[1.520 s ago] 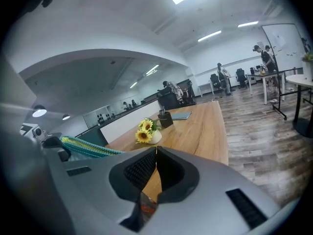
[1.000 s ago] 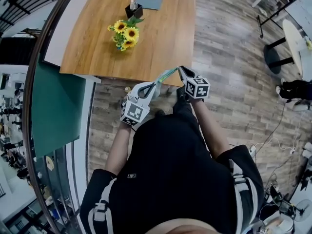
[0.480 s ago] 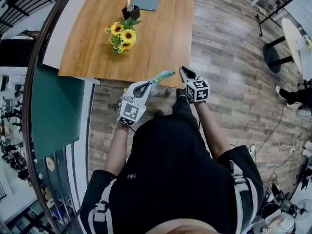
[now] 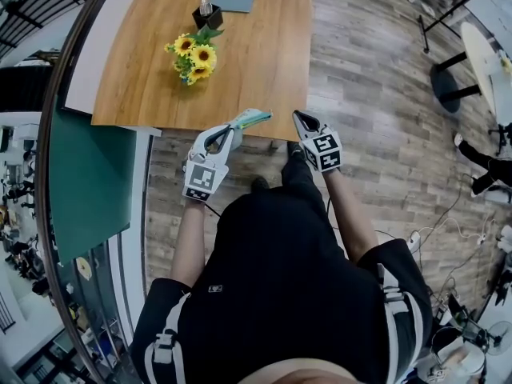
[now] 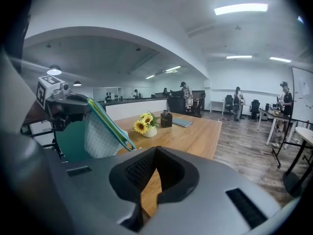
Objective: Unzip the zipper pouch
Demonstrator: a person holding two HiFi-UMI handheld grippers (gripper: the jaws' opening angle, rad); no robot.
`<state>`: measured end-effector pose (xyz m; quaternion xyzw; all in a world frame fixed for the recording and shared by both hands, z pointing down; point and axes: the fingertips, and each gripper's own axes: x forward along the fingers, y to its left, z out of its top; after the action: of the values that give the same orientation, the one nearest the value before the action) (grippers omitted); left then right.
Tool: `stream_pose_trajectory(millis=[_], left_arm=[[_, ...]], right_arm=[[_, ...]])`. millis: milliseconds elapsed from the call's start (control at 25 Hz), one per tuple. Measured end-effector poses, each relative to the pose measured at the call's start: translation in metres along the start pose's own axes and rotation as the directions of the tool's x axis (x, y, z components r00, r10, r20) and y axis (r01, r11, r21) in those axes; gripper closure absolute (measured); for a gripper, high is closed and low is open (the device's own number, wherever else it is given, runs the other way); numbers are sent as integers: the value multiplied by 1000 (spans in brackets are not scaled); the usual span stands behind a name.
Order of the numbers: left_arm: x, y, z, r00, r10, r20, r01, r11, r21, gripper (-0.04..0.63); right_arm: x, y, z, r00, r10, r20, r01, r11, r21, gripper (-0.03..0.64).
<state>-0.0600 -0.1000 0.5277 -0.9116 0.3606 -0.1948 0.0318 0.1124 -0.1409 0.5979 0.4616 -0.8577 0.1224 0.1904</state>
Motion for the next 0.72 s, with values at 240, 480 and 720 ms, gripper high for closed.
stream_pose_trajectory(millis=[240, 480, 720], left_arm=[[1, 7, 0, 1000, 17, 3, -17, 1000, -4, 589], [3, 6, 0, 1000, 27, -7, -27, 1000, 3, 589], [4, 6, -2, 999, 33, -13, -33, 999, 1, 590]], right_arm=[[-2, 4, -3, 1000, -5, 0, 5, 999, -52, 615], [-8, 7, -5, 1000, -17, -1, 17, 994, -106, 615], [-12, 7, -8, 1000, -23, 2, 23, 994, -107, 615]])
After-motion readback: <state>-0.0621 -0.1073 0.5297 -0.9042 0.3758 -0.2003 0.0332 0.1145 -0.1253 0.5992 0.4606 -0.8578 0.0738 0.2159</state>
